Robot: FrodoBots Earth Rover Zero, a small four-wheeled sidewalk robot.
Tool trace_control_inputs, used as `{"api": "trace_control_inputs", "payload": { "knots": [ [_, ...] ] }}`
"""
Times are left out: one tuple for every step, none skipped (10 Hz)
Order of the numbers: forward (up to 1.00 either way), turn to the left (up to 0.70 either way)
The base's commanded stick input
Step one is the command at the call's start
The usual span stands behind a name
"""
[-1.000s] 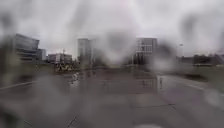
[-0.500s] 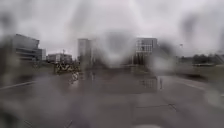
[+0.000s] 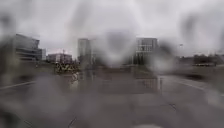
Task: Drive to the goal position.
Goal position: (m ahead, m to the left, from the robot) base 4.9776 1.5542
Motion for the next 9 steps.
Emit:
{"api": "trace_control_inputs", "payload": {
  "knots": [
    [0.07,0.00],
    [0.07,0.00],
    [0.07,0.00],
    [0.07,0.00],
    [0.07,0.00],
    [0.07,0.00],
    [0.07,0.00],
    [0.07,0.00],
    [0.07,0.00]
  ]
}}
